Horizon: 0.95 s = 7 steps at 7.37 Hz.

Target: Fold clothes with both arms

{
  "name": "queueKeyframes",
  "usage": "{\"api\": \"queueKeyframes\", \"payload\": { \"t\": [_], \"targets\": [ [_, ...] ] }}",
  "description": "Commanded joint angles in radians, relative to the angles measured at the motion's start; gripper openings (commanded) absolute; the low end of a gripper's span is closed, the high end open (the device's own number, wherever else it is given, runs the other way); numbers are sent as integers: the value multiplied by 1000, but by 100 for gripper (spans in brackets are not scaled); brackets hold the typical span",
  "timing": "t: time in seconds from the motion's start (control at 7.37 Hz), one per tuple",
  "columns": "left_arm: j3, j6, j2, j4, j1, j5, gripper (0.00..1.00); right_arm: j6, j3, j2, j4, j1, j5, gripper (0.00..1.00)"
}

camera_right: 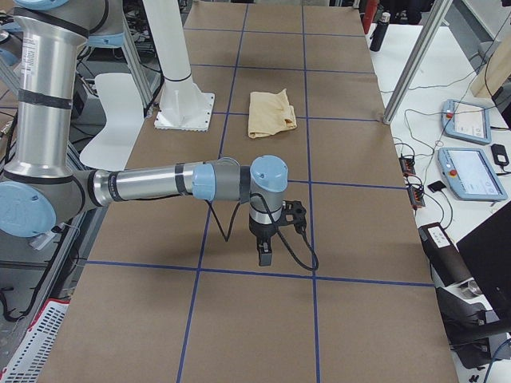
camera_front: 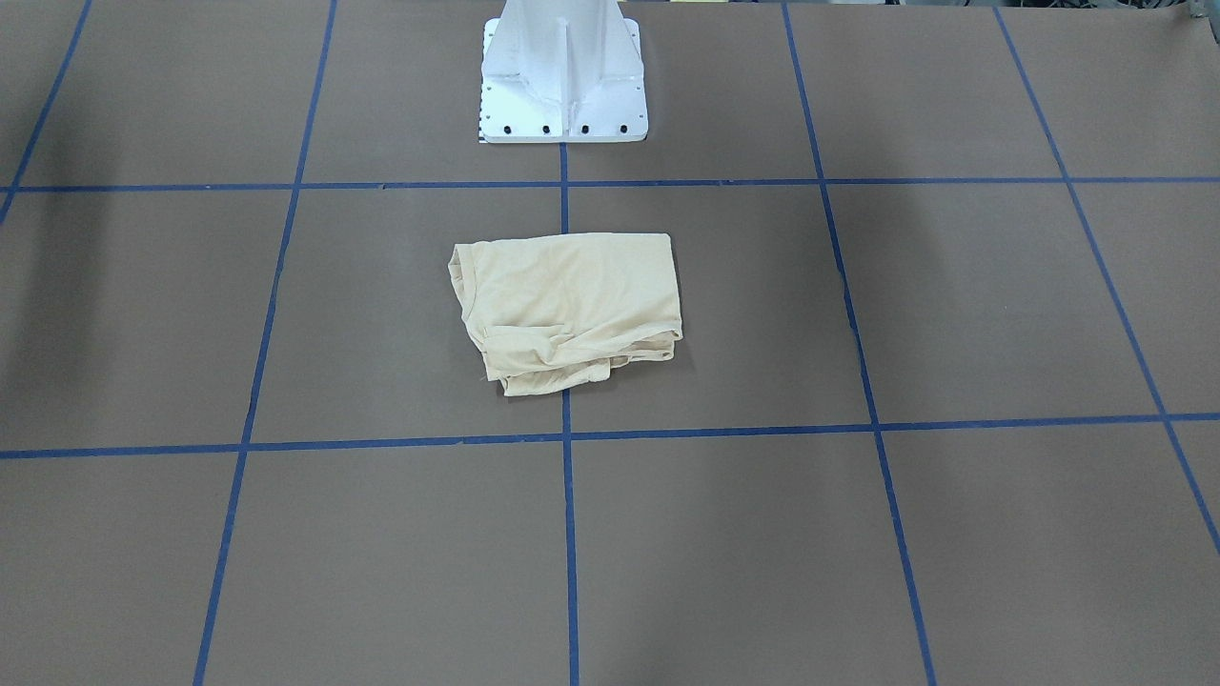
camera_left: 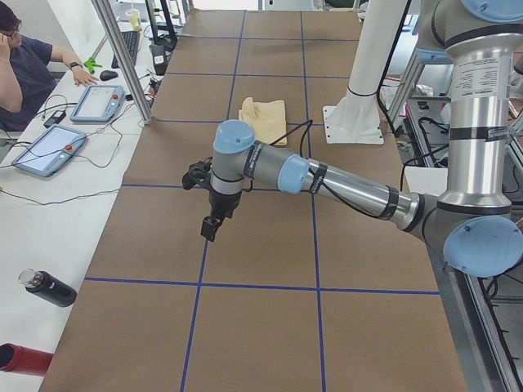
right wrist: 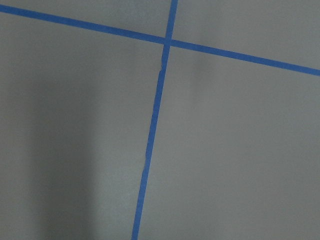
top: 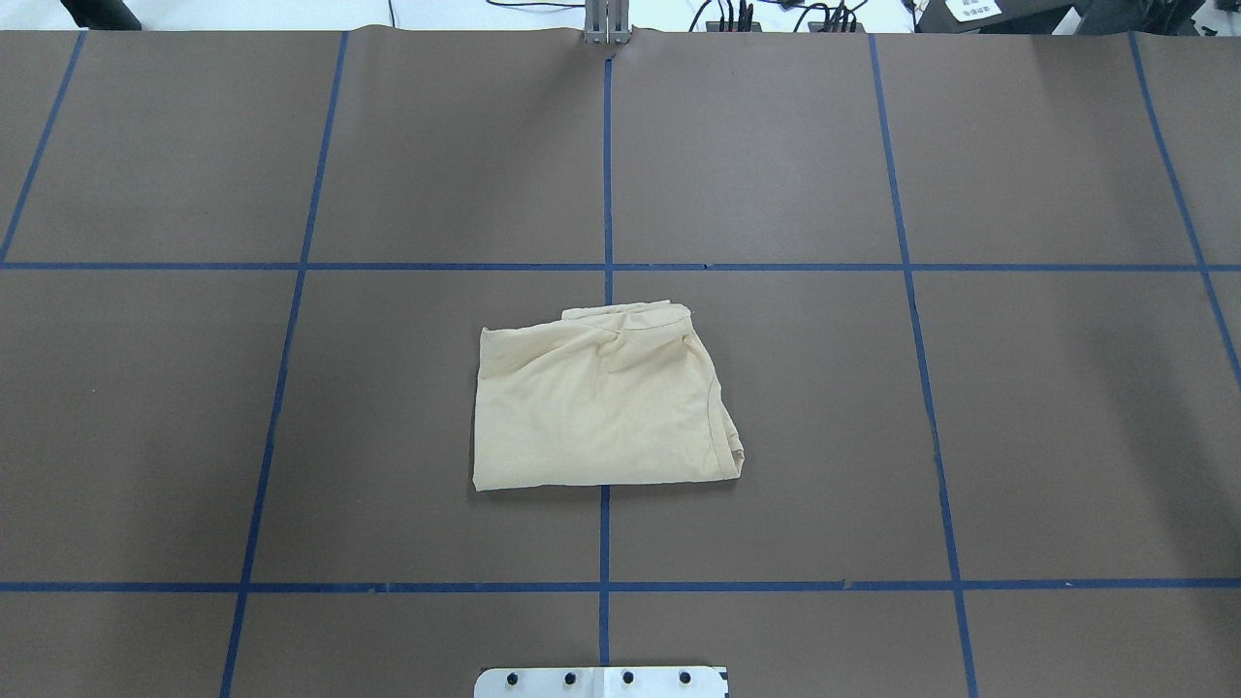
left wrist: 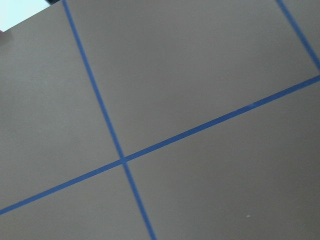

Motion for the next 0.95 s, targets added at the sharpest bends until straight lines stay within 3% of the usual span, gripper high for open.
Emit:
{"api": "queueKeyframes", "payload": {
  "t": [0.0, 0.27, 0.81],
  "targets": [
    [25, 55, 67, -12, -88, -104, 100, 45, -32, -5, 103, -5, 17, 100],
    [20, 46, 162, -136, -90, -129, 100, 129, -41, -5, 168, -31, 23, 100],
    [28, 41, 192, -124, -91, -120, 100, 118, -41, -53, 176, -48, 26, 100]
  ]
}}
